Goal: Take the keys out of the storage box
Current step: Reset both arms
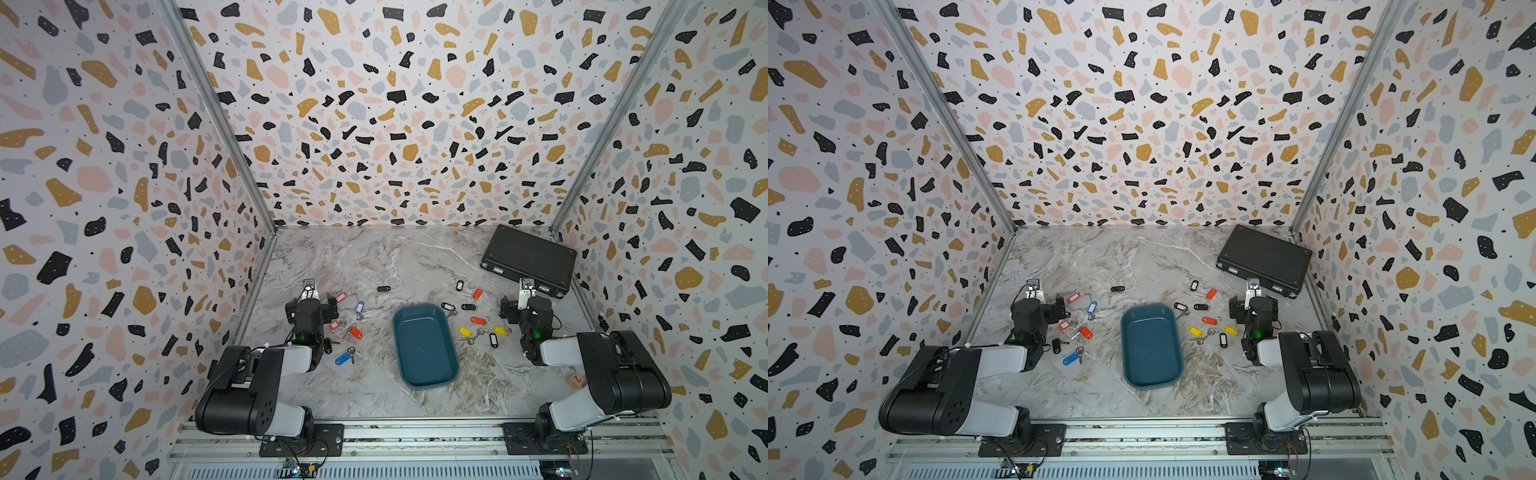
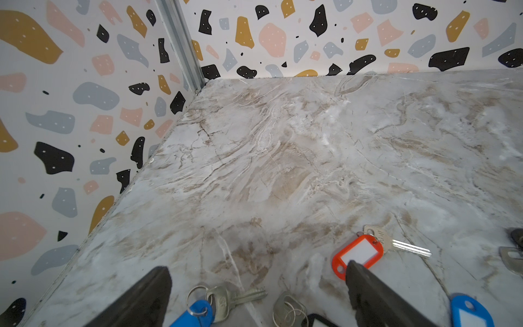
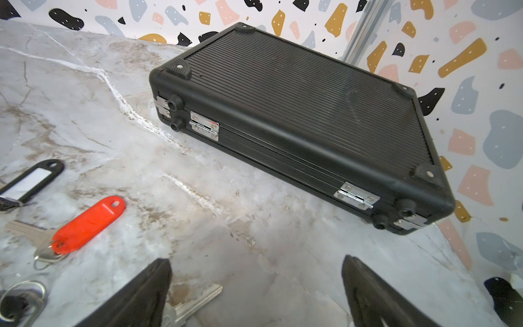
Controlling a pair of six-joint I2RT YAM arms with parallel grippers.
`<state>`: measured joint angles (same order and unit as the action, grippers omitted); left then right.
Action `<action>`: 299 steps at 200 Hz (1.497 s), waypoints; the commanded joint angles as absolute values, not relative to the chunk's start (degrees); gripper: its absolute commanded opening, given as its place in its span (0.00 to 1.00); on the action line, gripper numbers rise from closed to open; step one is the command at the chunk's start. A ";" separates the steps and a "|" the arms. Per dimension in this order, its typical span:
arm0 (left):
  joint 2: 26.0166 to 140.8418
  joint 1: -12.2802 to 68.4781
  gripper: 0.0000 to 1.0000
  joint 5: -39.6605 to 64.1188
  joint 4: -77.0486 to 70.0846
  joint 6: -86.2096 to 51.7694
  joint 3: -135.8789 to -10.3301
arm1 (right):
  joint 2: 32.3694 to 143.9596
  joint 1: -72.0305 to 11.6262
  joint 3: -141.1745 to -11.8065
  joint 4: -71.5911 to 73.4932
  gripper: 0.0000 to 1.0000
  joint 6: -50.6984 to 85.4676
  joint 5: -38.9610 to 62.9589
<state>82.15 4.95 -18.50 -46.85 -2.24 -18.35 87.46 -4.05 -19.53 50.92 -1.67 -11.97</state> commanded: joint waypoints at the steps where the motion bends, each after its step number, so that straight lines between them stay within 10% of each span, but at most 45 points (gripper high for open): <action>1: 81.76 5.19 1.00 -19.02 -50.25 -2.46 -17.71 | 86.93 -3.47 -20.34 50.05 0.22 -1.48 -10.27; 4: 81.77 5.19 1.00 -18.99 -50.20 -2.42 -17.74 | 86.88 -3.50 -20.27 50.03 0.00 -1.51 -10.28; 25: 81.74 5.19 1.00 -18.98 -50.24 -2.45 -17.69 | 87.06 -3.35 -20.28 50.20 0.01 -1.51 -10.20; 34: 81.75 5.19 1.00 -18.98 -50.27 -2.45 -17.71 | 86.99 -3.43 -20.30 50.10 0.88 -1.51 -10.20; 38: 81.76 5.17 1.00 -18.98 -50.23 -2.44 -17.73 | 87.01 -3.41 -20.35 50.15 0.98 -1.49 -10.20; 44: 81.74 5.14 1.00 -18.98 -50.23 -2.42 -17.67 | 87.03 -3.42 -20.39 50.17 0.83 -1.57 -10.20; 52: 81.77 5.17 1.00 -18.98 -50.26 -2.45 -17.70 | 86.97 -3.37 -20.39 50.01 0.00 -1.47 -10.20; 71: 81.77 5.19 1.00 -18.99 -50.20 -2.44 -17.66 | 87.01 -3.40 -20.38 50.08 0.02 -1.57 -10.19; 79: 81.80 5.18 1.00 -18.98 -50.27 -2.39 -17.67 | 87.01 -3.39 -20.38 50.05 0.86 -1.55 -10.20; 84: 81.75 5.16 1.00 -18.98 -50.27 -2.41 -17.67 | 87.01 -3.42 -20.39 50.01 0.99 -1.52 -10.20; 91: 81.75 5.19 1.00 -18.99 -50.26 -2.38 -17.67 | 87.06 -3.37 -20.39 50.05 0.80 -1.50 -10.19; 99: 81.74 5.16 1.00 -19.00 -50.23 -2.46 -17.67 | 86.97 -3.40 -20.34 50.02 0.02 -1.49 -10.19; 115: 81.75 5.19 1.00 -18.99 -50.23 -2.42 -17.67 | 87.01 -3.42 -20.40 50.05 0.00 -1.54 -10.20; 128: 81.79 5.19 1.00 -18.99 -50.25 -2.43 -17.67 | 86.99 -3.36 -20.39 50.09 0.84 -1.58 -10.18; 133: 81.76 5.19 1.00 -18.98 -50.23 -2.43 -17.69 | 87.01 -3.41 -20.39 50.09 0.98 -1.56 -10.17; 299: 81.76 5.19 1.00 -18.98 -50.27 -2.46 -17.67 | 86.70 -3.36 -19.77 51.20 0.99 -1.65 -10.28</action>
<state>82.15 4.95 -18.52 -46.87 -2.24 -18.35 87.46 -3.60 -19.55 50.61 -1.67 -10.04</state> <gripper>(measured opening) 0.997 0.994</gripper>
